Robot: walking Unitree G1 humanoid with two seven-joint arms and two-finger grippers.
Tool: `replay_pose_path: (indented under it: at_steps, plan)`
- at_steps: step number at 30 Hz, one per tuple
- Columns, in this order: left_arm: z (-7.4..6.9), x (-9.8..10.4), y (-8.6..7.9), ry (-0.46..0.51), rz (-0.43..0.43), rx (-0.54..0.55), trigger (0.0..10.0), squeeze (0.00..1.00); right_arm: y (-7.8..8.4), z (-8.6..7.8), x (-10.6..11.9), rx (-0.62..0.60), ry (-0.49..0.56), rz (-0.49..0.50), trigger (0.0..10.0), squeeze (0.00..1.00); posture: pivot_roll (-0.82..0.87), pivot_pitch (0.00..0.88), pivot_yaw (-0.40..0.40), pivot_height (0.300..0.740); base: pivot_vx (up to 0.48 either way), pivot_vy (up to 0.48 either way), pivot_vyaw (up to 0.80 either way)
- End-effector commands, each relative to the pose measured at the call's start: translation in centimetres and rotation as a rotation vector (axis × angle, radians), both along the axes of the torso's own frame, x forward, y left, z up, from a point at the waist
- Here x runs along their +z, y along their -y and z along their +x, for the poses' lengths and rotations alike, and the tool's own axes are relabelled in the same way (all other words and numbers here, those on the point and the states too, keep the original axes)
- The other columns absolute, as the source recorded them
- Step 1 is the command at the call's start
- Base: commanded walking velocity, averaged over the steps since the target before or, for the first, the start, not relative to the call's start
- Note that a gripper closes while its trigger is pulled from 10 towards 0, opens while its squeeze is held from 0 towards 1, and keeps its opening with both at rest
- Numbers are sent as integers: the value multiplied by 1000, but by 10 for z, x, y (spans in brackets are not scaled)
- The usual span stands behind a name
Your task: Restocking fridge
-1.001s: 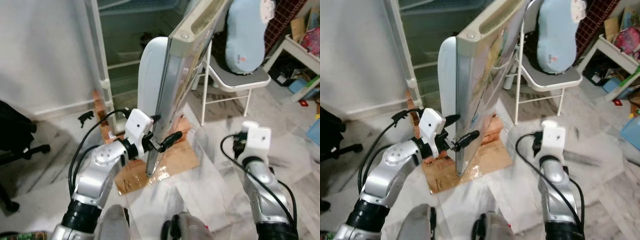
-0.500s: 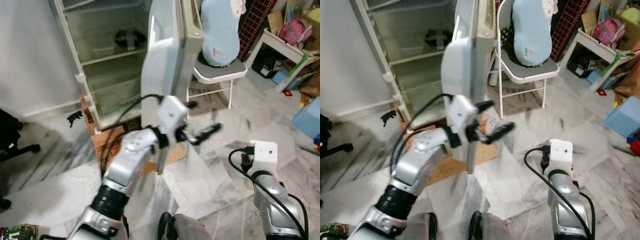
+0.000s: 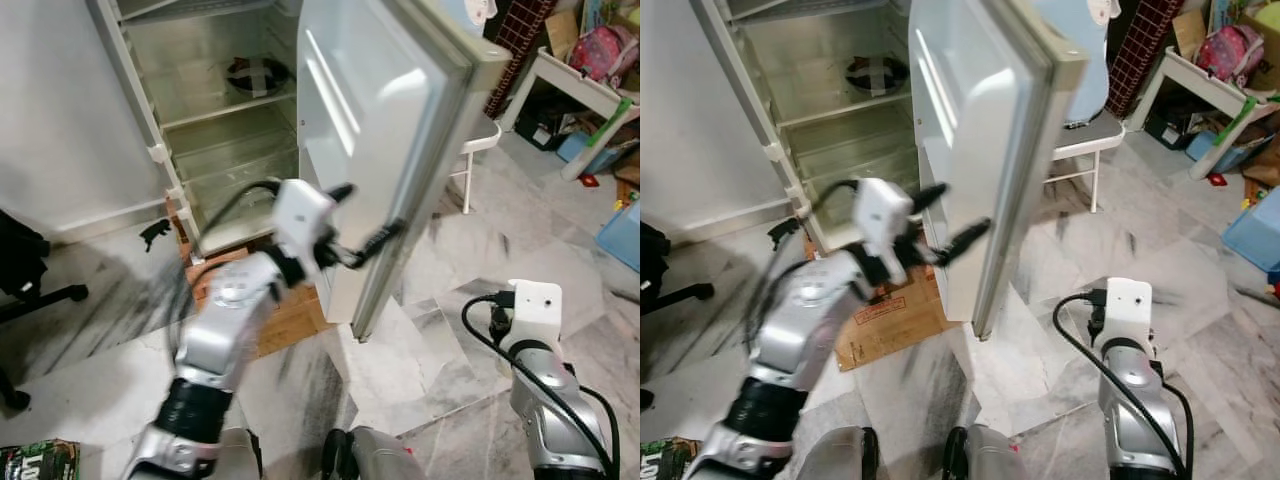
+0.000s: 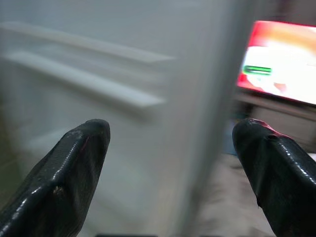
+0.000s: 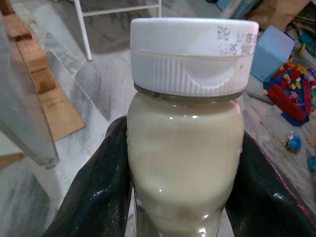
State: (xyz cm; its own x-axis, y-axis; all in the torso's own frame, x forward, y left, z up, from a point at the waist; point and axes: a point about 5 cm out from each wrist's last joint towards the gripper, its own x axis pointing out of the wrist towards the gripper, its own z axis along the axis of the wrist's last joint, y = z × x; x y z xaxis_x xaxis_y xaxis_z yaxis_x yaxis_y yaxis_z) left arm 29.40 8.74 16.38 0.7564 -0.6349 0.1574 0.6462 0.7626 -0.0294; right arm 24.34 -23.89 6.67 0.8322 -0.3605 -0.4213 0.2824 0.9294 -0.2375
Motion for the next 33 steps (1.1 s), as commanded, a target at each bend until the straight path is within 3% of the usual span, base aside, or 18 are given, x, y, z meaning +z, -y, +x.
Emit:
replay_pose_path:
  at_steps: [1, 2, 3, 4, 6, 7, 11, 18, 28, 33]
  plan:
    - [1, 1, -7, 8, -3, 59, 10000, 0, 2, 2, 5, -7, 20, -18, 10000, 0, 31, 139, -97, 740, 0, 0, 0]
    - [3, -5, -20, -11, 2, 150, 10000, 0, 2, 3, 6, -3, 22, -20, 10000, 0, 33, 139, -101, 740, 0, 0, 0]
    - [3, -7, -22, -16, 4, 169, 10000, 0, 2, 4, 6, -3, 22, -21, 10000, 0, 33, 139, -101, 740, 0, 0, 0]
    - [4, -14, -34, -24, 54, 276, 10000, 0, 2, 6, 8, -1, 32, -21, 10000, 0, 33, 140, -102, 740, 0, 0, 0]
    - [5, -21, -42, -48, 75, 341, 10000, 0, 2, 8, 10, 2, 42, -24, 10000, 0, 33, 140, -102, 740, 0, 0, 0]
    - [2, -31, -55, -83, 93, 430, 10000, 0, 1, 13, 14, 10, 64, -30, 10000, 0, 33, 140, -102, 740, 0, 0, 0]
    - [-9, -48, -75, -136, 112, 532, 10000, 0, 1, 25, 22, 10, 112, -19, 10000, 0, 37, 129, -103, 740, 0, 0, 0]
    - [-22, -63, -95, -178, 135, 610, 10000, 0, -2, 44, 33, 19, 182, -4, 10000, 0, 56, 114, -102, 740, 0, 0, 0]
    - [-12, -57, -100, -161, 154, 655, 10000, 0, -23, 62, 34, 36, 242, 56, 10000, 0, 70, 132, -94, 740, 0, 0, 0]
    - [-10, -58, -99, -152, 177, 654, 10000, 0, -26, 65, 36, 30, 263, 74, 10000, 0, 70, 124, -89, 740, 0, 0, 0]
